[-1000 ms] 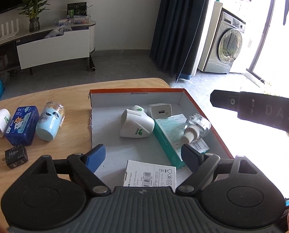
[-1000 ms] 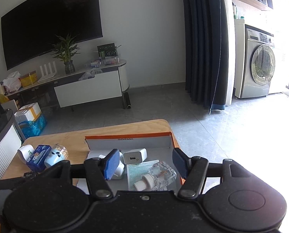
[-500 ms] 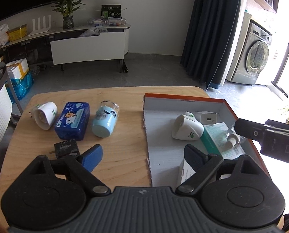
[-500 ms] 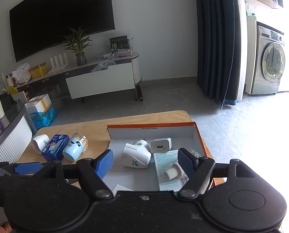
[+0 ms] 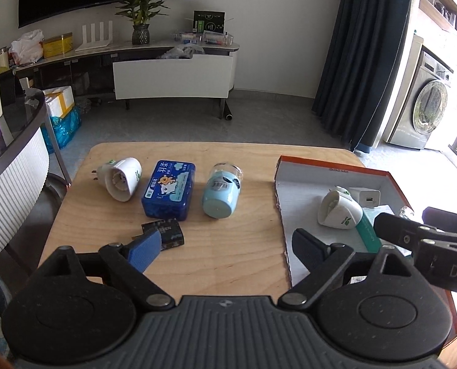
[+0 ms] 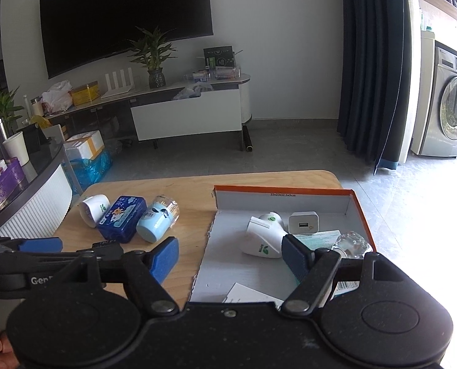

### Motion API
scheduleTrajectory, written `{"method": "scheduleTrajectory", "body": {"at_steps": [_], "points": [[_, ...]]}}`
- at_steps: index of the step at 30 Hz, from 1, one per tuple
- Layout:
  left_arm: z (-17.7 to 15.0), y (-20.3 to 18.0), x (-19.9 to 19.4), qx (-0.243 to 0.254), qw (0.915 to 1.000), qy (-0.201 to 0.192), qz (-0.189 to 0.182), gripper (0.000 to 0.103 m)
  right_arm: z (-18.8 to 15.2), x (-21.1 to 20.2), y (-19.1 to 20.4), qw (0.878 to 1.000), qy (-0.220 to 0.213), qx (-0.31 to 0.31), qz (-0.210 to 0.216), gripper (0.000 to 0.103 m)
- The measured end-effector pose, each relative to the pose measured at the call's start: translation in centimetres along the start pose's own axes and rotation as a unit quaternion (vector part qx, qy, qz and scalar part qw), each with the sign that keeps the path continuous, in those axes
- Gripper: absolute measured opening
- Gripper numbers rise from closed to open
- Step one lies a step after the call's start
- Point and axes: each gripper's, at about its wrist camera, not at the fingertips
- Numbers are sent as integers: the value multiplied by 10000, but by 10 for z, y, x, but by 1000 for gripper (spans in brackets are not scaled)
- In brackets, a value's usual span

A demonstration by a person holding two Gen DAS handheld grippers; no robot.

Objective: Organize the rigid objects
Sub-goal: 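Move both grippers back over the table toward the remaining items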

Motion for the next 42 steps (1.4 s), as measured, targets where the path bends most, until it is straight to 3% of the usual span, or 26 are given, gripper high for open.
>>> {"method": "scheduleTrajectory", "body": {"at_steps": [42], "points": [[-7,83,3,-482,9977,39,482,95,-11,42,84,9963,475,-535,475,88]]}}
Point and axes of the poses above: each gripper's, at about its wrist camera, not at the fingertips, and x roughly the way its jaws point, y to its left, z to its top, and after that the axes turned 7 degrees about x, right-handed
